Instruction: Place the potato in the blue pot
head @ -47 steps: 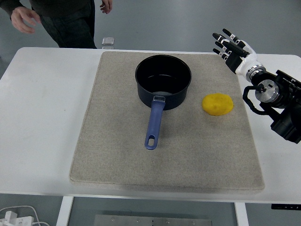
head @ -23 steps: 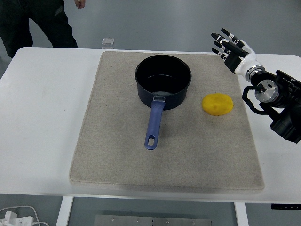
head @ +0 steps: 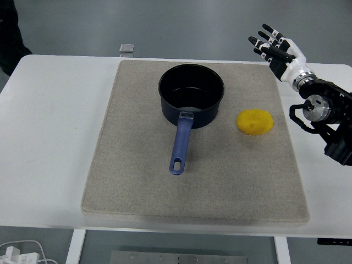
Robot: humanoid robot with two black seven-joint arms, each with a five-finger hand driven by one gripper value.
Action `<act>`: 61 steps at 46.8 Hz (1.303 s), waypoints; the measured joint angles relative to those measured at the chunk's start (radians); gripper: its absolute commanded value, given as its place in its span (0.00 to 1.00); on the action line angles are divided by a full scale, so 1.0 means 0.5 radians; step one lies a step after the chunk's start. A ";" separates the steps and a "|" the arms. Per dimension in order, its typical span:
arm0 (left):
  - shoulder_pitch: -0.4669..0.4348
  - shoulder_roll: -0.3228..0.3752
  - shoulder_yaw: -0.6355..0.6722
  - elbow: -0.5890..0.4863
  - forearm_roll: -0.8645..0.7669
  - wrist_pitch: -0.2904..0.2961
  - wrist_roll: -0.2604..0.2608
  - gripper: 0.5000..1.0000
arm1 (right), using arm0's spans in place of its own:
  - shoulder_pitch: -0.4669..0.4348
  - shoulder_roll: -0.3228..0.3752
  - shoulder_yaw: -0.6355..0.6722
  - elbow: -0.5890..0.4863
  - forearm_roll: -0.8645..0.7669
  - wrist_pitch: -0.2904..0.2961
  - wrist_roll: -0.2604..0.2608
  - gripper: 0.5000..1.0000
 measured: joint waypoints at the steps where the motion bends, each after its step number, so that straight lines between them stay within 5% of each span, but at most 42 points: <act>1: 0.000 0.000 0.000 0.000 0.000 0.000 0.000 1.00 | -0.002 -0.003 -0.001 0.002 -0.057 0.003 0.029 0.86; 10: 0.000 0.000 0.003 0.000 0.000 0.000 0.000 1.00 | -0.053 -0.113 0.001 0.051 -0.613 0.124 0.394 0.86; 17: 0.000 0.000 0.003 0.000 0.000 0.000 0.000 1.00 | -0.068 -0.278 -0.015 0.219 -0.738 0.237 0.441 0.86; 29: 0.000 0.000 0.003 0.000 0.000 0.000 -0.002 1.00 | -0.206 -0.487 -0.051 0.632 -1.335 0.235 0.564 0.86; 36: 0.000 0.000 0.001 0.000 0.000 0.000 -0.001 1.00 | -0.280 -0.580 -0.052 0.850 -1.652 0.169 0.593 0.86; 48: 0.000 0.000 0.002 0.000 0.000 0.000 0.000 1.00 | -0.329 -0.578 -0.085 0.861 -2.220 -0.119 0.597 0.86; 61: 0.000 0.000 0.003 -0.003 0.003 0.000 -0.001 1.00 | -0.334 -0.598 -0.216 0.831 -2.317 -0.243 0.597 0.86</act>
